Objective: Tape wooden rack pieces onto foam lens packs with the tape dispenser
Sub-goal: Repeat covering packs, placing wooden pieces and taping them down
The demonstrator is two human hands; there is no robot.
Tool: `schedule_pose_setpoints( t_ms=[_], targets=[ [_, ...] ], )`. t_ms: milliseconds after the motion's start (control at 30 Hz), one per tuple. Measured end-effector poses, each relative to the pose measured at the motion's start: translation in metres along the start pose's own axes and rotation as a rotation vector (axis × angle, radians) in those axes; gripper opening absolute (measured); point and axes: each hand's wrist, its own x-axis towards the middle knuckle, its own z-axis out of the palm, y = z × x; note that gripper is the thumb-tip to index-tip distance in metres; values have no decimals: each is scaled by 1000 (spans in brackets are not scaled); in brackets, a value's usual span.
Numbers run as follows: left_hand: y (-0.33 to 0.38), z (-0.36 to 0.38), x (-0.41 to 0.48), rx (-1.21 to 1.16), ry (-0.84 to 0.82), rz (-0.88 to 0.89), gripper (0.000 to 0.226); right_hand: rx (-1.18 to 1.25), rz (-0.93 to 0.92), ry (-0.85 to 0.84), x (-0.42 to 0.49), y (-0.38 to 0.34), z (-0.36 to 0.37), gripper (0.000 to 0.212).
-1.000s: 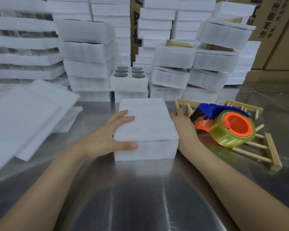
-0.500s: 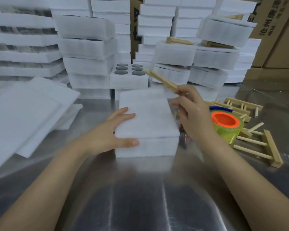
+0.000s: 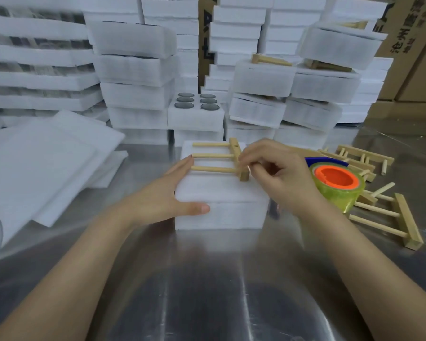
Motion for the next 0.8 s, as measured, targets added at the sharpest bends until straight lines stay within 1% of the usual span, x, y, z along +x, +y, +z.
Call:
schedule_pose_setpoints(
  t_ms=[33, 67, 100, 167, 200, 267, 333, 400, 433, 467, 533, 567, 600, 667, 700, 733, 800],
  targets=[
    [0, 0, 0, 7, -1, -2, 120, -49, 27, 5, 0, 0, 2, 23],
    [0, 0, 1, 14, -7, -2, 121, -117, 59, -47, 0, 1, 4, 26],
    [0, 0, 1, 19, -14, -2, 122, -171, 104, -151, 0, 3, 8, 33],
    [0, 1, 0, -4, -22, -10, 120, -193, 230, -359, -3, 6, 14, 44],
    [-1, 1, 0, -58, -17, -19, 115, -187, 261, -390, -4, 7, 16, 44],
    [-2, 1, -2, -208, -5, -38, 102, -203, 231, -330, -3, 7, 17, 36],
    [-2, 1, -2, -218, -11, -37, 97, -248, 142, -216, -1, 6, 15, 20],
    [-2, 2, -1, -207, -12, -27, 100, -254, 48, -66, 1, 4, 13, 11],
    [-2, 2, -1, -218, -7, -30, 101, -195, 48, 31, 2, 2, 11, 9],
    [-3, 2, -1, -226, -2, -32, 101, -94, 98, 125, 2, 0, 9, 9],
    [-3, 1, -1, -223, -2, -31, 100, 171, 295, 267, 4, -4, 7, 12],
    [-3, 1, -1, -220, -9, -21, 97, 284, 413, 296, 4, -7, 9, 10],
    [-2, 1, -1, -220, -22, 2, 92, 396, 538, 300, 4, -10, 10, 8],
    [0, 0, 0, -225, -42, 59, 78, 701, 793, 299, 6, -15, 16, 9],
    [1, 0, 0, -231, -42, 72, 74, 827, 876, 289, 7, -16, 17, 8],
    [2, 0, 0, -235, -37, 76, 71, 891, 910, 257, 7, -16, 16, 9],
    [3, 1, -1, -223, -27, 81, 67, 938, 879, 93, 8, -12, 8, 16]
  ],
)
